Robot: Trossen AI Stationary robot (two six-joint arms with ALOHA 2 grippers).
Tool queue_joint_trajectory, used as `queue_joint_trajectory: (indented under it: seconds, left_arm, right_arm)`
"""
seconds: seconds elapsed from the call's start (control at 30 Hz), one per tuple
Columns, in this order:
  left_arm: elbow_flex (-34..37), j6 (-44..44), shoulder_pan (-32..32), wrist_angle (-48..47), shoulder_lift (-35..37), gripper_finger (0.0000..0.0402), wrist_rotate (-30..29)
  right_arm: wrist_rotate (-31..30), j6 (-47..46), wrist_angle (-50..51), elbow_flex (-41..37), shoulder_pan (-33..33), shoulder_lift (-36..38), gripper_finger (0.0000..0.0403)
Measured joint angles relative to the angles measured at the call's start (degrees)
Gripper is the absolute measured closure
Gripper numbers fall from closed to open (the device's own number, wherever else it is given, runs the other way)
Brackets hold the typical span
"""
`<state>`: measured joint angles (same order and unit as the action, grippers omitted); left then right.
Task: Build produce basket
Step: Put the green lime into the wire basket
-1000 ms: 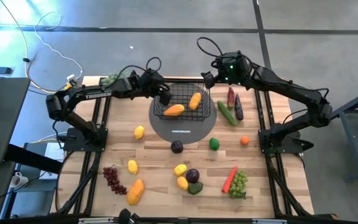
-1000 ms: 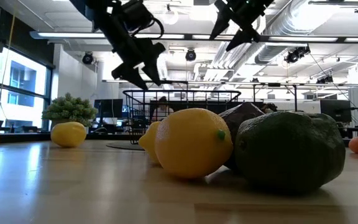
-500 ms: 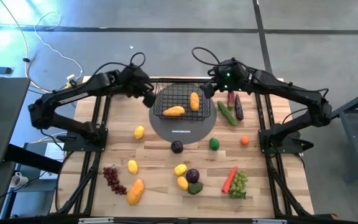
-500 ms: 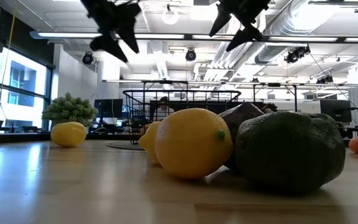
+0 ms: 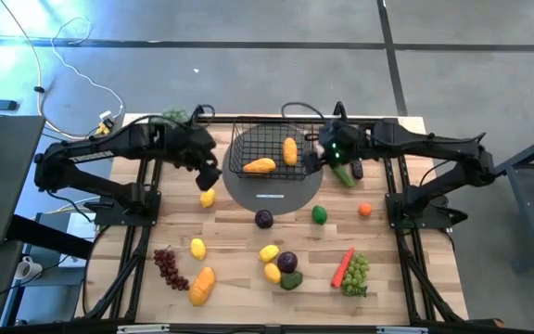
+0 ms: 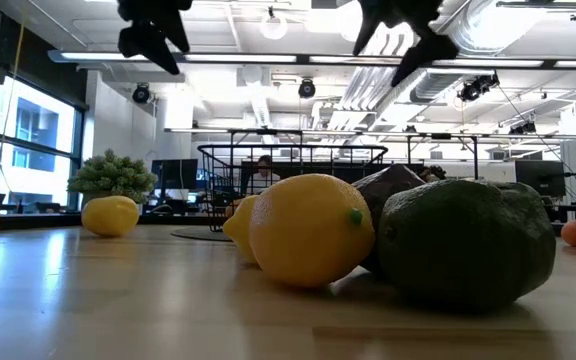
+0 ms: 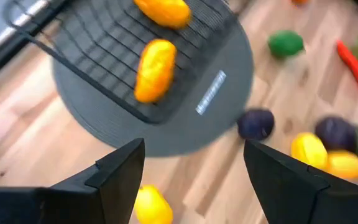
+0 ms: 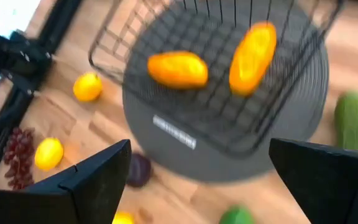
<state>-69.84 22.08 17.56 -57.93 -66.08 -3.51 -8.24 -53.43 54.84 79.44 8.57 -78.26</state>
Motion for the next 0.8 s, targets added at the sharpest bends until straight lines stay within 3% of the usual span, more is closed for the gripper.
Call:
queue_joint_trajectory:
  seconds: [0.43, 0.8]
  left_arm:
    - [0.0, -1.54, -11.83, -4.0, 0.0, 0.0137, 0.03]
    - [0.0, -0.21, -17.79, -4.0, 0.0, 0.0137, -0.13]
  right_arm:
    - [0.82, -25.01, 7.77, 0.0, -16.08, 0.0, 0.0038]
    - [0.82, -36.75, 11.23, 0.0, -25.9, -0.71, 0.0038]
